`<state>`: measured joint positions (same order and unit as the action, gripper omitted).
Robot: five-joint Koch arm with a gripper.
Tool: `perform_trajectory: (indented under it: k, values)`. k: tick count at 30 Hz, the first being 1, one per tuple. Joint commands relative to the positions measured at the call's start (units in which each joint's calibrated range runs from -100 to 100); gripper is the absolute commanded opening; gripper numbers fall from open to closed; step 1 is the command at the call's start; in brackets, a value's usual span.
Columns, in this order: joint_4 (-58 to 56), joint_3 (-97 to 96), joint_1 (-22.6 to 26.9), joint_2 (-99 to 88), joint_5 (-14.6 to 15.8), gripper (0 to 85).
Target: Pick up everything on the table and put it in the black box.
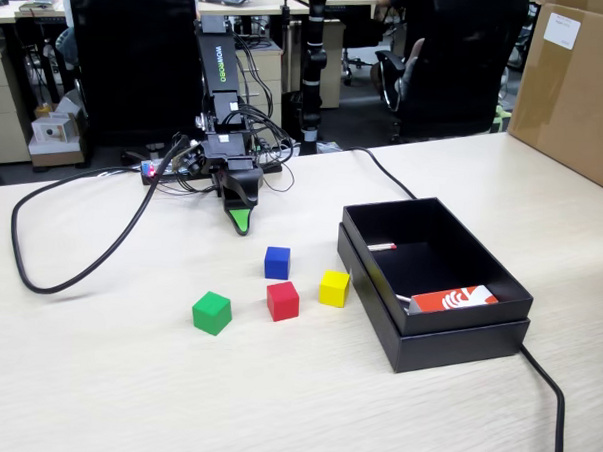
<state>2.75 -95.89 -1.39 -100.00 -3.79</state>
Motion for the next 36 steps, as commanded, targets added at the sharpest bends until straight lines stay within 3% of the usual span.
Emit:
perform_trajectory:
  k: [1,6,15,29,36]
  values:
    - [-3.14,-0.84,0.05,0.0,-0.24,48.9]
    - [-4.78,0.52,-0.05,0.0,0.15,47.2]
    - [-25.77,22.64,0.0,4.93,2.3,45.1]
    - [-44.61,64.89,2.69,49.91,8.35,44.9]
    - [-45.12,71.96,4.1,66.44,10.16,44.9]
